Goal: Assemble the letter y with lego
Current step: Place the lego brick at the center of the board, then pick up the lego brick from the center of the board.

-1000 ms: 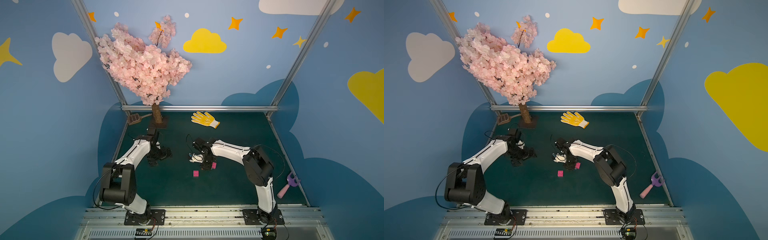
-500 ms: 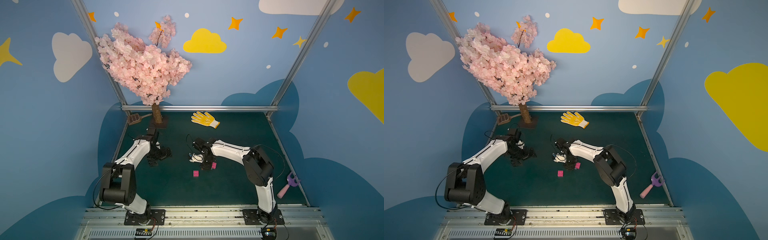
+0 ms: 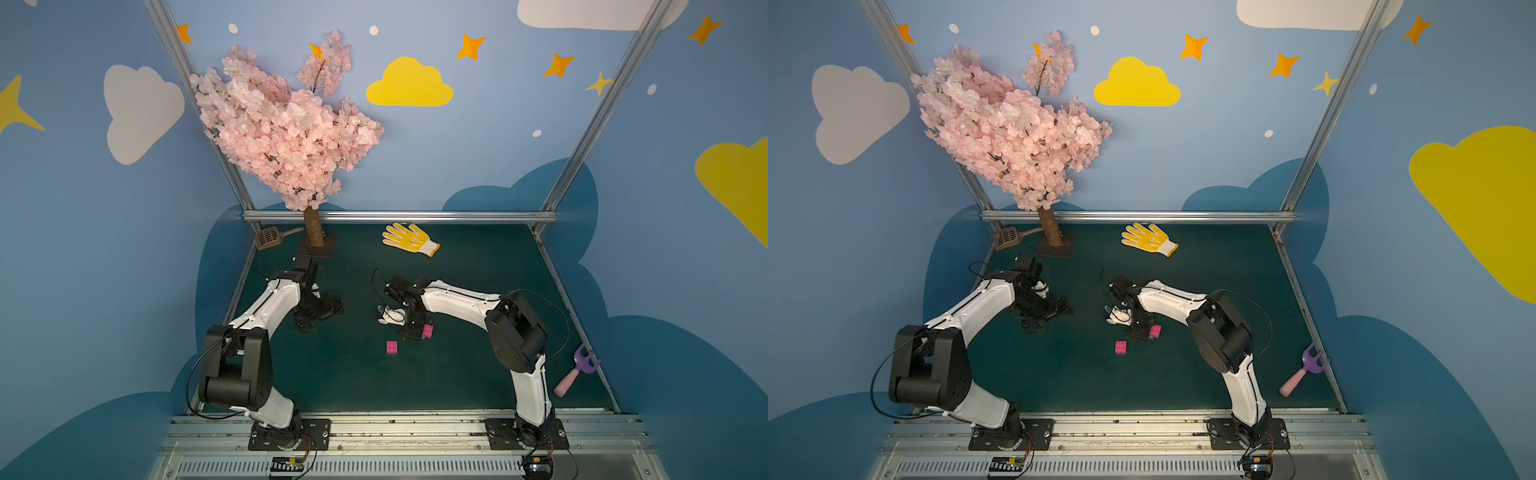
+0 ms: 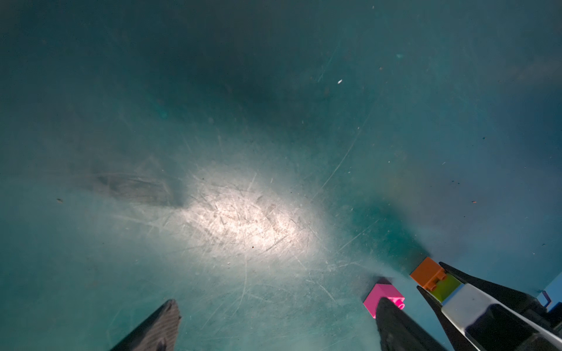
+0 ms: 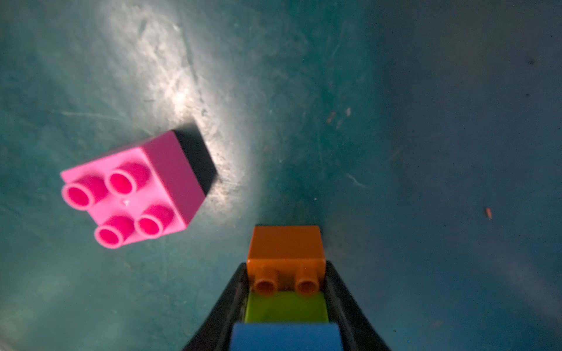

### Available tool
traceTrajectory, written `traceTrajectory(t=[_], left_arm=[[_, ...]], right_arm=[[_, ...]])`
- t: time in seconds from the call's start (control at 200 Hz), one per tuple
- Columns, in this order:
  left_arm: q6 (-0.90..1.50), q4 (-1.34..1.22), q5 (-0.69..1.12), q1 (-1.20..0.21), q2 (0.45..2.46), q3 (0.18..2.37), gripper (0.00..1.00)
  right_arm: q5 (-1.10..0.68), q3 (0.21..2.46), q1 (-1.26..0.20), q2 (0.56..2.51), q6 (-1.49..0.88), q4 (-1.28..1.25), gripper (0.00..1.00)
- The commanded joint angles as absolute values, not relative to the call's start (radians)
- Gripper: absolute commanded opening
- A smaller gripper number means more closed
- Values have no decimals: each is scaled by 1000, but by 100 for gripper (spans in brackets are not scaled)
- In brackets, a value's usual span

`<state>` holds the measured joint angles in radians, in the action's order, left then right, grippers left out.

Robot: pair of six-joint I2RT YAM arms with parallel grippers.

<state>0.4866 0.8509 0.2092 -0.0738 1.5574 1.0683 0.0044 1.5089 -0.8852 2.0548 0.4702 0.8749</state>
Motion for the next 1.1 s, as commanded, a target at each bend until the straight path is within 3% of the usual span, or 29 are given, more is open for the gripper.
traceTrajectory(t=[0.0, 0.466, 1.096], left_arm=[[489, 854, 214, -69, 1560, 1054, 100], [490, 854, 213, -69, 1557, 1054, 100], [483, 848, 224, -69, 1554, 1048, 100]], right_arm=[[-35, 1490, -896, 2068, 456, 842, 37], [-17, 1506, -899, 2060, 451, 867, 18], [8, 1505, -967, 1950, 574, 930, 3]])
